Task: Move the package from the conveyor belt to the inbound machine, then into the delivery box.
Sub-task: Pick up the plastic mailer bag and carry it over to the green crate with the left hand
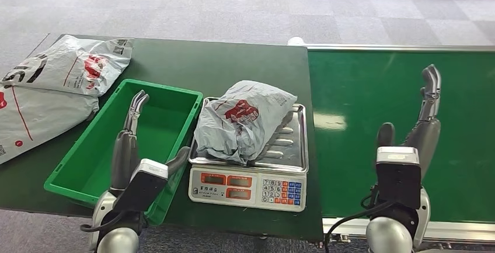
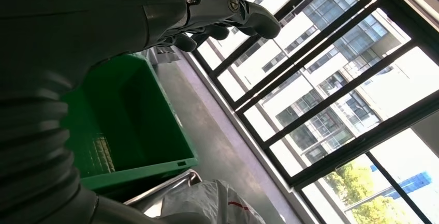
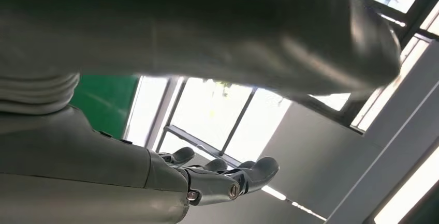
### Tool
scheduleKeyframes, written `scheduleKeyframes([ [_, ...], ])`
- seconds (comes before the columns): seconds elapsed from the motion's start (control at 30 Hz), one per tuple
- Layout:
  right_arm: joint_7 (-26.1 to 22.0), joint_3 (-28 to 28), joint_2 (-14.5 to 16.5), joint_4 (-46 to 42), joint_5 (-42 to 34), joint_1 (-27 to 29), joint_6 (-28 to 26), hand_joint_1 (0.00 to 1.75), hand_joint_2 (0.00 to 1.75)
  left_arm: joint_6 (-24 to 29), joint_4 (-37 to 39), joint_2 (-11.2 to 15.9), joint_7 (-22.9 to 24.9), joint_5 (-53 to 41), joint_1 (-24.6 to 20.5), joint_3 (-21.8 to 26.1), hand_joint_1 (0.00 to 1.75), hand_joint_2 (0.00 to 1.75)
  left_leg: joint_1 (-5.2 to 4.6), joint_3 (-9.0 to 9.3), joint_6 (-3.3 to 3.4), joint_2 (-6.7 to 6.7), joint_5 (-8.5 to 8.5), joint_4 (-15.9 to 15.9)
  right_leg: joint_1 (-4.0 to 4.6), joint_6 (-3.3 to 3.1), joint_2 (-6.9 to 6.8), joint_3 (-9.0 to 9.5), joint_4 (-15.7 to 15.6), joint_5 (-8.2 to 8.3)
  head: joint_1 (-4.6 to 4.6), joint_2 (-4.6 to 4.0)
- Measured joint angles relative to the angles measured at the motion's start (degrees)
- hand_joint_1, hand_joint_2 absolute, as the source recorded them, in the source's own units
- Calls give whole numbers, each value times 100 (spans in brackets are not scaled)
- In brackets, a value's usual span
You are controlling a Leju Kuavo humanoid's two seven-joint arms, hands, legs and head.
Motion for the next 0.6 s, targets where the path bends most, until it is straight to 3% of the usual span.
scheduleKeyframes([
  [0.07,-413,-67,44,-55,-285,57,-519,0,175,-32,86,-5,145,-142,-123,-50,0,175,0,1,2,-5,2,1,0,1,-6,-4,-1,-1,-1,0],
  [0.17,-1821,-249,153,-215,-1493,419,-1670,0,175,-176,557,-66,598,-474,-670,-260,0,175,1,-4,9,-37,5,2,0,8,-41,10,-2,-9,0,0],
  [0.23,-2464,-349,189,-264,-2245,830,-1907,0,175,-222,1034,-154,891,-652,-1114,-449,0,175,-3,-6,10,-44,4,1,-4,9,-50,20,-1,-10,1,0],
  [0.37,-2723,-348,190,-230,-2804,1312,-1923,0,175,-167,1936,-377,1367,-897,-1745,-736,0,175,-10,-8,11,-6,3,1,-12,14,-9,4,-1,4,1,0],
  [0.6,-2743,237,189,241,-2854,1362,-1920,0,175,-138,3862,-860,2042,-1212,-2522,-1063,0,175,-9,-5,13,-6,9,1,-9,13,-9,8,0,9,1,0],
])
